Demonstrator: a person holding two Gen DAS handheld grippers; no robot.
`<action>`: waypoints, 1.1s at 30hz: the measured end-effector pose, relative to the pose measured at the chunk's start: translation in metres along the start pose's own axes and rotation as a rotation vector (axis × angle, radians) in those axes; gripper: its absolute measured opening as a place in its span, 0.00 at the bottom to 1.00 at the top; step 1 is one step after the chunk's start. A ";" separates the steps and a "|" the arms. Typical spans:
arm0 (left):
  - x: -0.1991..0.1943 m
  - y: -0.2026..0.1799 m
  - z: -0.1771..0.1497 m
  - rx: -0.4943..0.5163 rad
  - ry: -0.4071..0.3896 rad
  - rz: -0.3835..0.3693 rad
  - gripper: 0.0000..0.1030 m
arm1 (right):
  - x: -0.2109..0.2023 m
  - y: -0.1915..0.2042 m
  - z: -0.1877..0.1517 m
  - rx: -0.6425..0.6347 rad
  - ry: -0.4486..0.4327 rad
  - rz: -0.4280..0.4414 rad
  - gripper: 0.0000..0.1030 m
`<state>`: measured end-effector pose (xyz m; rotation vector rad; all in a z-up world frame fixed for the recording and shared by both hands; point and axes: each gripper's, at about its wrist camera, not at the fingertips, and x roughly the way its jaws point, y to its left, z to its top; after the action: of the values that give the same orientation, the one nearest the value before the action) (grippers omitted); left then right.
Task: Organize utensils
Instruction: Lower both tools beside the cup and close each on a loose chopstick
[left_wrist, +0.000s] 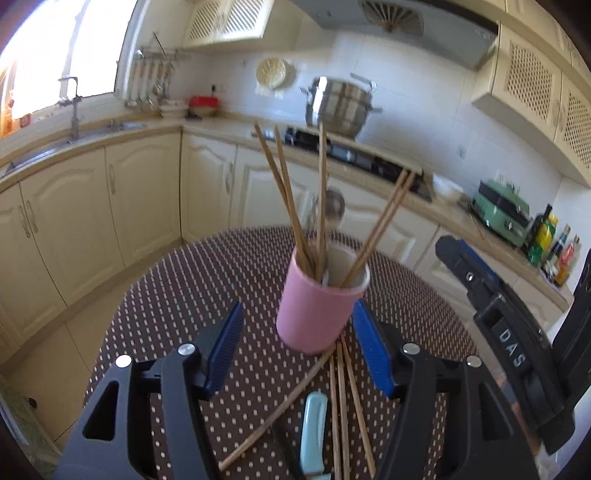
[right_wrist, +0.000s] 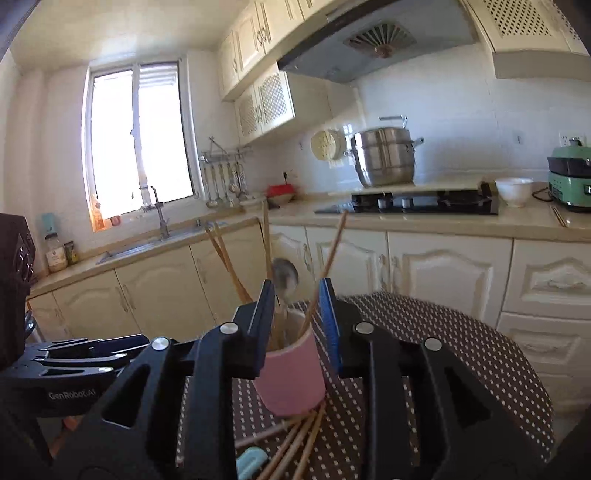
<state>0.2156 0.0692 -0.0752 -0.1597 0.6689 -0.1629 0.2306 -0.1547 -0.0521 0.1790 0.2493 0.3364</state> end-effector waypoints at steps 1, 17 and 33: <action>0.006 0.000 -0.004 0.013 0.050 0.002 0.59 | 0.000 -0.002 -0.004 0.002 0.026 -0.011 0.25; 0.077 -0.004 -0.040 0.093 0.393 0.008 0.41 | 0.014 -0.032 -0.071 0.054 0.426 -0.045 0.25; 0.128 -0.018 -0.043 0.153 0.449 0.067 0.17 | 0.035 -0.040 -0.096 0.051 0.565 -0.025 0.46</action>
<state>0.2863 0.0220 -0.1817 0.0504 1.1033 -0.1869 0.2487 -0.1672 -0.1593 0.1276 0.8185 0.3508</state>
